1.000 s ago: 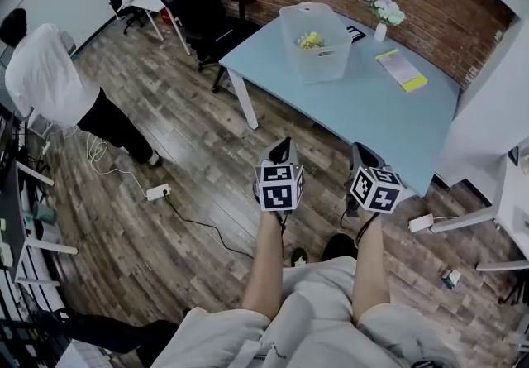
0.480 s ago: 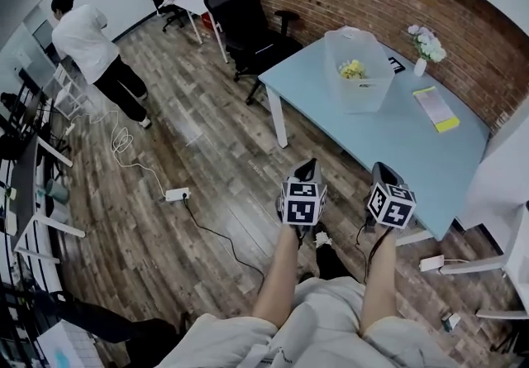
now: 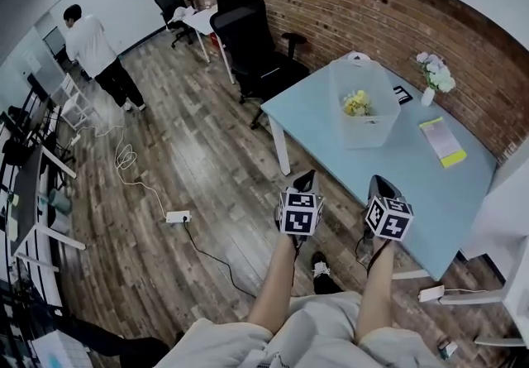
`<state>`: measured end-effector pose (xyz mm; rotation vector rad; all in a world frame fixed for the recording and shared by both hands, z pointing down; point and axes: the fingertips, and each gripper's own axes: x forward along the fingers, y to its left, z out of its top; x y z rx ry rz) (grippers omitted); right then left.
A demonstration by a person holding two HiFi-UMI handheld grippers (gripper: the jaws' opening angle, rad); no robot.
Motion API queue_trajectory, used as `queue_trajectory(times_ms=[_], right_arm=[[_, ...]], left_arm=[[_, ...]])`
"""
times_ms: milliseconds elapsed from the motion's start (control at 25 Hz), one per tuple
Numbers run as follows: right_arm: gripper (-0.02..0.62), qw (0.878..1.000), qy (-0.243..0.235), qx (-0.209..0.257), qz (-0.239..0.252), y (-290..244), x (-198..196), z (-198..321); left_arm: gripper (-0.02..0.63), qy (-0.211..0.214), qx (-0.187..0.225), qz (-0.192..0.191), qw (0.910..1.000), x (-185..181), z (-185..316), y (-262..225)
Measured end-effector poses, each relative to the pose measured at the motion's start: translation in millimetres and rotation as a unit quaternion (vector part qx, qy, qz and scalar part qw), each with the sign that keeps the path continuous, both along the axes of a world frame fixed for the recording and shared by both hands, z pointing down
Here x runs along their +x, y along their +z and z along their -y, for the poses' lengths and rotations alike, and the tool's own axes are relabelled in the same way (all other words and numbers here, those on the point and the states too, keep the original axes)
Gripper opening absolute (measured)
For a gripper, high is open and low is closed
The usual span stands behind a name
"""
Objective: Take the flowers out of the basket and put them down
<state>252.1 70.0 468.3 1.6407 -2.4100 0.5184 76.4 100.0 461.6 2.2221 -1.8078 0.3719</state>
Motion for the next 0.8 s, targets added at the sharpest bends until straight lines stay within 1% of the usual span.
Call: queue_trajectory(times_ms=[200, 280, 480, 800], right_arm=[[0.025, 1.000, 0.009, 0.017, 0.006, -19, 11, 50], [0.025, 1.000, 0.006, 0.021, 0.002, -24, 11, 64], [0.025, 1.000, -0.008, 0.030, 0.006, -37, -4, 97], [0.025, 0.999, -0.020, 0.031, 0.019, -42, -7, 147]], left_arm=[[0.021, 0.024, 0.011, 0.011, 0.9996, 19, 48, -10], [0.020, 0.026, 0.013, 0.010, 0.9995, 19, 61, -14], [0.020, 0.005, 0.025, 0.009, 0.9996, 0, 91, -28], [0.020, -0.004, 0.026, 0.026, 0.9993, -3, 132, -34]])
